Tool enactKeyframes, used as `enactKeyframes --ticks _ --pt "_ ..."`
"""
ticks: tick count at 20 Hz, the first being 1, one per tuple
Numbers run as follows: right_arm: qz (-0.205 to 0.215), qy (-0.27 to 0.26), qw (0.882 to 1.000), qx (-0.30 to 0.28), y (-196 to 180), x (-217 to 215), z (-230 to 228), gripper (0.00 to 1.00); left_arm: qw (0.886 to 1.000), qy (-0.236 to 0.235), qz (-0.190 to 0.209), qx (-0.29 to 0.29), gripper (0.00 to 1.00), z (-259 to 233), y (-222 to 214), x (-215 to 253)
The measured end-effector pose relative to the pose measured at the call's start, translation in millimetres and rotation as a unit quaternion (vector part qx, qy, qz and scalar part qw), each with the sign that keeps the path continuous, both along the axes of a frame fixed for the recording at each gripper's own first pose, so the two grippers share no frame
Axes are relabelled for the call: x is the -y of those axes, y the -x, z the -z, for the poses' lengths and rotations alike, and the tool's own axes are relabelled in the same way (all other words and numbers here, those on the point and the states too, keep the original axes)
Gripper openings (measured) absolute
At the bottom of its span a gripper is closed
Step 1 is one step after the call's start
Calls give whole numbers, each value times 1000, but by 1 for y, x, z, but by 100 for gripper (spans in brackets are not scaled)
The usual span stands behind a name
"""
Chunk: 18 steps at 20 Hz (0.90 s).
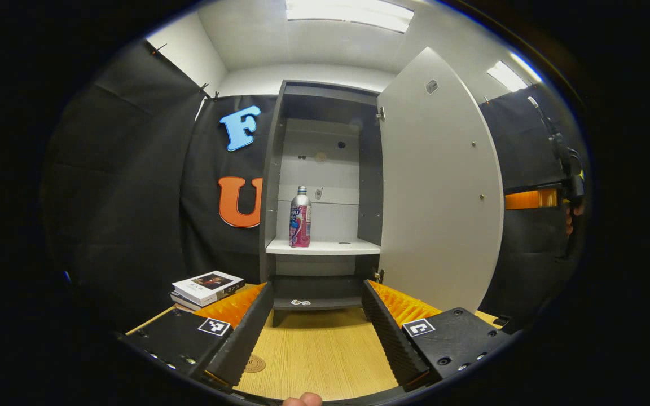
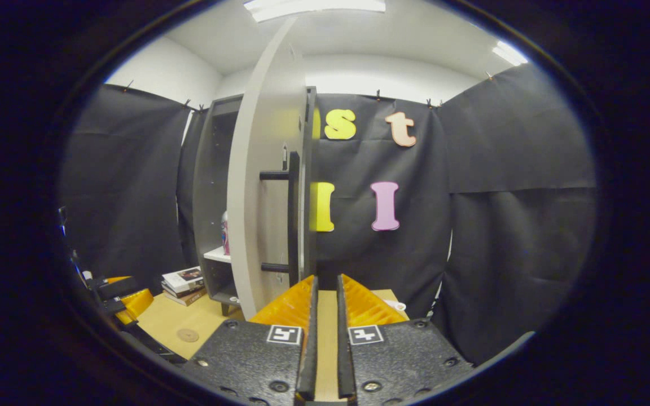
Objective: Open the cabinet door with the right hand, grasp the bottle in the cabinet with the left hand and place it on the coaster, then close the cabinet door with the right hand.
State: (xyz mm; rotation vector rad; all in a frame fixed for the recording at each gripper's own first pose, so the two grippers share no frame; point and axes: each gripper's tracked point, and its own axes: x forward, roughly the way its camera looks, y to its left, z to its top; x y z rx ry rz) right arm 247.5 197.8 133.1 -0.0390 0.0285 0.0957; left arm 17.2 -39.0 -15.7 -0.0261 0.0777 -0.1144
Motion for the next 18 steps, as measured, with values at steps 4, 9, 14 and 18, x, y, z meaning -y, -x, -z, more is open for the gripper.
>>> enactKeyframes --ticks 4,9,14,18 --pt "13 7 1000 10 -7 7 -2 49 1000 -6 9 5 95 -8 -22 -1" --pt "21 2 999 28 -15 9 -8 72 999 3 35 15 95 -23 -60 7" --pt "30 -14 999 33 -23 17 -12 86 999 6 40 33 95 -47 -117 0" --pt "43 -14 999 29 -20 28 -9 86 998 1 36 56 95 -62 -174 -2"
